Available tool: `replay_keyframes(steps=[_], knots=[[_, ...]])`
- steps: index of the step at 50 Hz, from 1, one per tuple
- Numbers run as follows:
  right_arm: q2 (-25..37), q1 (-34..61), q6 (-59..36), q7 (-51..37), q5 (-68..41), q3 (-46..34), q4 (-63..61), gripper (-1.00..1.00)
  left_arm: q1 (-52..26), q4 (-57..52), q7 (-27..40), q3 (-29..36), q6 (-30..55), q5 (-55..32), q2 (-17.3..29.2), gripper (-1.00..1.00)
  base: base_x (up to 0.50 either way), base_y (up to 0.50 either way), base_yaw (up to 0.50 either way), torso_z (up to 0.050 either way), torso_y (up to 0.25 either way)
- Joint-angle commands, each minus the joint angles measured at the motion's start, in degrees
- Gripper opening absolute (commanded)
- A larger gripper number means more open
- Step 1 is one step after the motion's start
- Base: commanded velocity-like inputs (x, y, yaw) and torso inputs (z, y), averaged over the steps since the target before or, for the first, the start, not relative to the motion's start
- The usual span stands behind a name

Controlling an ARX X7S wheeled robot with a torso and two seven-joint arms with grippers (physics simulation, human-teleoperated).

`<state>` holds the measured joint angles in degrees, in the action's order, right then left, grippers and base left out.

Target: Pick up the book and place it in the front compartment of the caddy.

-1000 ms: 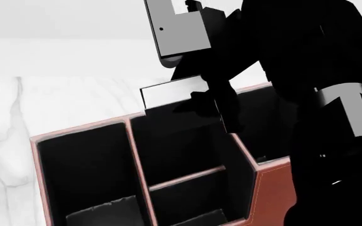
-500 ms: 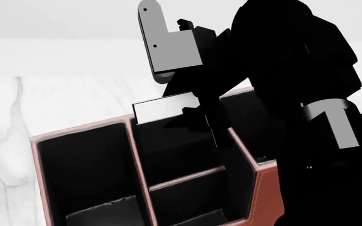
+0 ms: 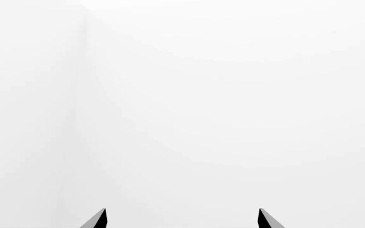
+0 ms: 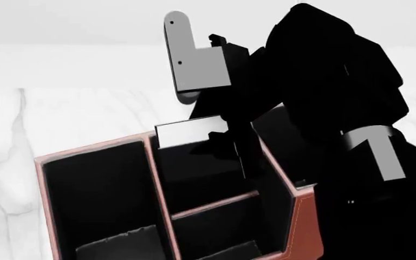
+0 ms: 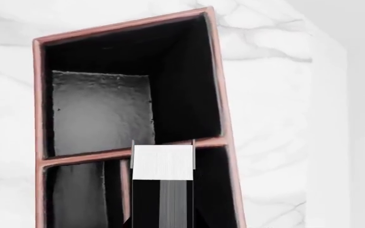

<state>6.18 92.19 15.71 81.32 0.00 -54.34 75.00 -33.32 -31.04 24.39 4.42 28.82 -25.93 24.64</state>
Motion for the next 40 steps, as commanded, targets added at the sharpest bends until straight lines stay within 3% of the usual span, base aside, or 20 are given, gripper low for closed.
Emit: replay_keyframes(steps=[1,40], knots=[[-0.3,-0.3,-0.7,-1.6,0.2,2.5,0.0,-1.00,0.2,0.0,0.1,-0.1,-0.2,-0.1,0.1,1.00,0.00,0.00,0.00,0.000,0.000],[-0.6,-2.6,-4.3,-5.9,0.1,-0.4,0.0,-1.00,0.3,0.1,0.5,-0.3,-0.7,-0.7,0.3,1.00,0.00,0.00,0.00,0.000,0.001]])
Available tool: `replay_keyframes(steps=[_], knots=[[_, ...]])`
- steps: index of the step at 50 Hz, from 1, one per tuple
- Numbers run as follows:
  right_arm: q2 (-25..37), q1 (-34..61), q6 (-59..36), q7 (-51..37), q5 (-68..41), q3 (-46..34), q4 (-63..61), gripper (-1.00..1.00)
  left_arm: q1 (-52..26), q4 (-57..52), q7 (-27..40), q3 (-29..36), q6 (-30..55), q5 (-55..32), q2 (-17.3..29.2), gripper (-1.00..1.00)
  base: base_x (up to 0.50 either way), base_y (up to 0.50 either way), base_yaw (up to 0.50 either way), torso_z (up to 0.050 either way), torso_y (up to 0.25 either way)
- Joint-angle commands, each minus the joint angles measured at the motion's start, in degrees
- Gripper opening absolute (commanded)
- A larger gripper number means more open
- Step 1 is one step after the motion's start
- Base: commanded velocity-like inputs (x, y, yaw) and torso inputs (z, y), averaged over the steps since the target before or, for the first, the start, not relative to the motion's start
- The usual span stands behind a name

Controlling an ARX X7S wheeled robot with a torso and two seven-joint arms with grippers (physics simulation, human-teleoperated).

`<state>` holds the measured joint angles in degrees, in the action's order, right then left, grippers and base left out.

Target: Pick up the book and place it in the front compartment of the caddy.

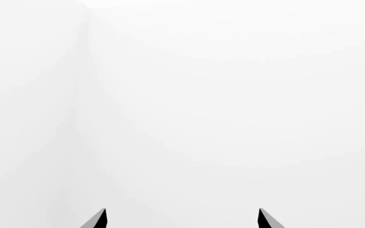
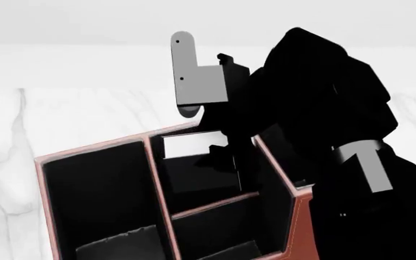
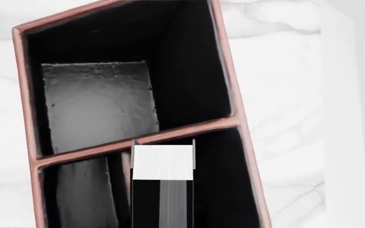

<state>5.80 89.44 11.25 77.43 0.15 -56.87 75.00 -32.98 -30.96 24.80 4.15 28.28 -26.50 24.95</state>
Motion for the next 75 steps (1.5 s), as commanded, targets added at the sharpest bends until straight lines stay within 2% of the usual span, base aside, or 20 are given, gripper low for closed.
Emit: replay_keyframes(steps=[1,56,63,75], knots=[[-0.2,0.2,0.2,-2.2,0.0,2.0,0.0,-1.00,-0.1,0.1,0.1,0.1,-0.2,-0.1,0.0,1.00,0.00,0.00,0.00,0.000,0.000],[-0.5,-0.6,-0.4,-3.1,-0.2,0.8,0.0,-1.00,0.1,0.0,0.6,0.9,-0.6,0.1,0.7,1.00,0.00,0.00,0.00,0.000,0.001],[-0.6,-0.6,-0.4,-3.2,-0.2,0.9,0.0,-1.00,0.4,0.1,0.6,0.9,-1.0,0.3,0.8,1.00,0.00,0.00,0.00,0.000,-0.215],[-0.7,-0.8,-0.2,-3.4,-0.2,0.8,0.0,-1.00,0.7,0.4,0.8,0.3,-1.4,-0.2,0.7,1.00,0.00,0.00,0.00,0.000,0.000]])
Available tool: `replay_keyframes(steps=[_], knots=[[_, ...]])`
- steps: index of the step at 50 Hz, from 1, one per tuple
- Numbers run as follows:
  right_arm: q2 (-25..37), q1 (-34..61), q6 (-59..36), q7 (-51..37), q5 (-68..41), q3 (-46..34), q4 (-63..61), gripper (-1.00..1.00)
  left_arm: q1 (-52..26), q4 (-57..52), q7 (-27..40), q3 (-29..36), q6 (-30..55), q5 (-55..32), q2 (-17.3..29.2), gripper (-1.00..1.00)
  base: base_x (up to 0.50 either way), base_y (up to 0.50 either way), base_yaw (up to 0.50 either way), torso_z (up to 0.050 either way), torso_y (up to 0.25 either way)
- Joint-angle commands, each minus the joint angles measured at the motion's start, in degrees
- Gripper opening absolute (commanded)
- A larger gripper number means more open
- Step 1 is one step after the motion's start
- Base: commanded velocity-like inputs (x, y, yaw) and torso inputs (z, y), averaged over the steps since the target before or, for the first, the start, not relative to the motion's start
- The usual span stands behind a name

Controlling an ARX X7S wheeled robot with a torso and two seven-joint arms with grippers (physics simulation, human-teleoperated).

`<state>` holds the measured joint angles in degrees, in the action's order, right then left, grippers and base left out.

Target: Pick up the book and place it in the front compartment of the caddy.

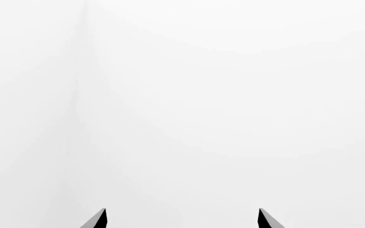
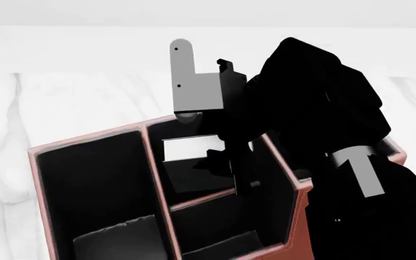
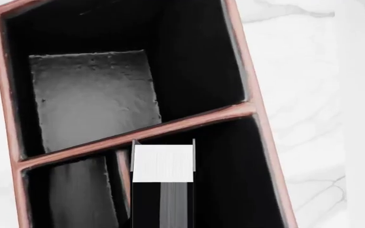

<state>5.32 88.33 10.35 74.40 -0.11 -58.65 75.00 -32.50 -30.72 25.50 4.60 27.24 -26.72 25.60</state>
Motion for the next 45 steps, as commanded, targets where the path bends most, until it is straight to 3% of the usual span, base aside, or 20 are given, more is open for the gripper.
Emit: replay_keyframes(steps=[1,11,12,45], knots=[[-0.2,0.3,0.7,-0.3,0.0,2.6,0.0,-1.00,0.3,0.2,0.1,-0.1,-0.4,0.0,0.1,1.00,0.00,0.00,0.00,0.000,0.000],[-0.3,0.4,-0.6,0.3,-0.2,2.7,0.0,-1.00,0.2,0.2,0.1,-0.1,-0.4,-0.1,0.2,1.00,0.00,0.00,0.00,0.000,0.000],[-0.3,0.4,-0.3,-0.1,0.0,2.7,0.0,1.00,0.1,0.2,0.1,-0.1,-0.4,-0.1,0.2,1.00,0.00,0.00,0.00,0.000,0.000],[0.0,2.7,-1.9,-1.0,-0.1,3.2,0.0,1.00,-0.1,0.2,0.5,0.1,-0.6,-0.4,0.4,1.00,0.00,0.00,0.00,0.000,0.000]])
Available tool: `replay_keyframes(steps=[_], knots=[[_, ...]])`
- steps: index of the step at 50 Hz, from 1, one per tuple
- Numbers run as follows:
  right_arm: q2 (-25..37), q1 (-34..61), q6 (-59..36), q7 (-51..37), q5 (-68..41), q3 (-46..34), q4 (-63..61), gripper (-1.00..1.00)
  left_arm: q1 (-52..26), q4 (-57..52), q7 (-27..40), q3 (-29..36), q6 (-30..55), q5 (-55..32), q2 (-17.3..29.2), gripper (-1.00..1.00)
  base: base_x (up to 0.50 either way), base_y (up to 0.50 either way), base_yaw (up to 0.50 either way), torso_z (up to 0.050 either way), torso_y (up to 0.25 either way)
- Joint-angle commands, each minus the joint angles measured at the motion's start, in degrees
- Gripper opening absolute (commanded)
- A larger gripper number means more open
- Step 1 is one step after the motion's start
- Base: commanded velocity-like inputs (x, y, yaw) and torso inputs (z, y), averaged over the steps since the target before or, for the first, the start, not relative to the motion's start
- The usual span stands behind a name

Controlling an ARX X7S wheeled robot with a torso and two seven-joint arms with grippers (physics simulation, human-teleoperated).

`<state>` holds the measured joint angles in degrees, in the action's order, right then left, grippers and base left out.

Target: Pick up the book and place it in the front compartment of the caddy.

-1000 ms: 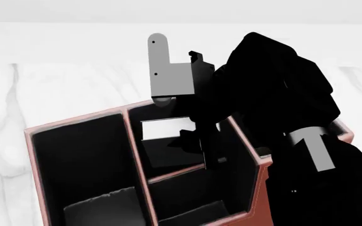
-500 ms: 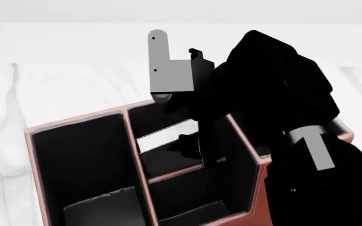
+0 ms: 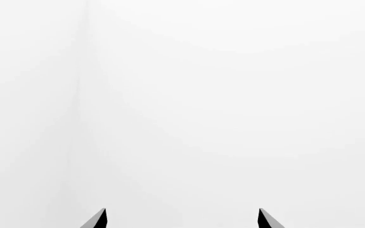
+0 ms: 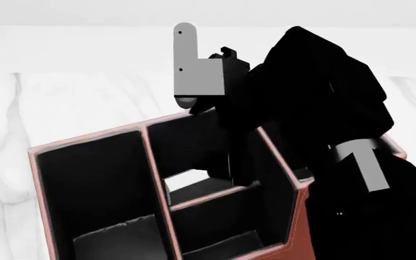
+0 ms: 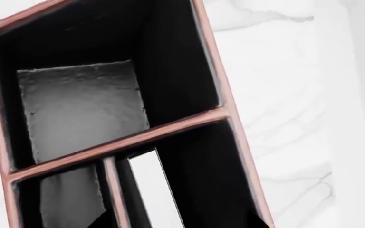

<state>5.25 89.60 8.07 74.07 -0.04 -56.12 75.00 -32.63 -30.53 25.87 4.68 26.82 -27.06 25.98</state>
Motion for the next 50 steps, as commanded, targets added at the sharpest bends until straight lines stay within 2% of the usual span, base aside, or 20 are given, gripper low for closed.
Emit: replay_keyframes(steps=[1,20,39,45,50], knots=[[0.0,2.1,0.3,-0.7,-0.3,1.0,0.0,1.00,0.0,0.1,0.1,0.1,-0.2,0.0,0.1,1.00,0.00,0.00,0.00,0.000,0.000],[1.4,10.3,0.6,-8.6,-0.9,8.2,0.0,1.00,0.3,0.3,0.1,0.8,-0.7,0.1,-0.2,1.00,0.00,0.00,0.00,0.000,0.000],[5.7,10.6,3.6,-16.7,-1.2,13.2,-0.3,1.00,0.0,-0.3,0.4,0.7,-0.4,-0.3,0.2,1.00,0.00,0.00,0.00,0.000,0.000],[15.4,0.2,-14.6,-21.6,-4.4,16.8,-30.9,1.00,-0.4,-0.6,0.6,0.4,0.1,-0.6,0.5,1.00,0.00,0.00,0.00,0.000,0.000],[19.8,-4.8,-21.8,-25.1,-6.5,19.5,-44.6,1.00,-0.5,-0.6,0.7,0.3,0.1,-0.6,0.6,1.00,0.00,0.00,0.00,0.000,0.000]])
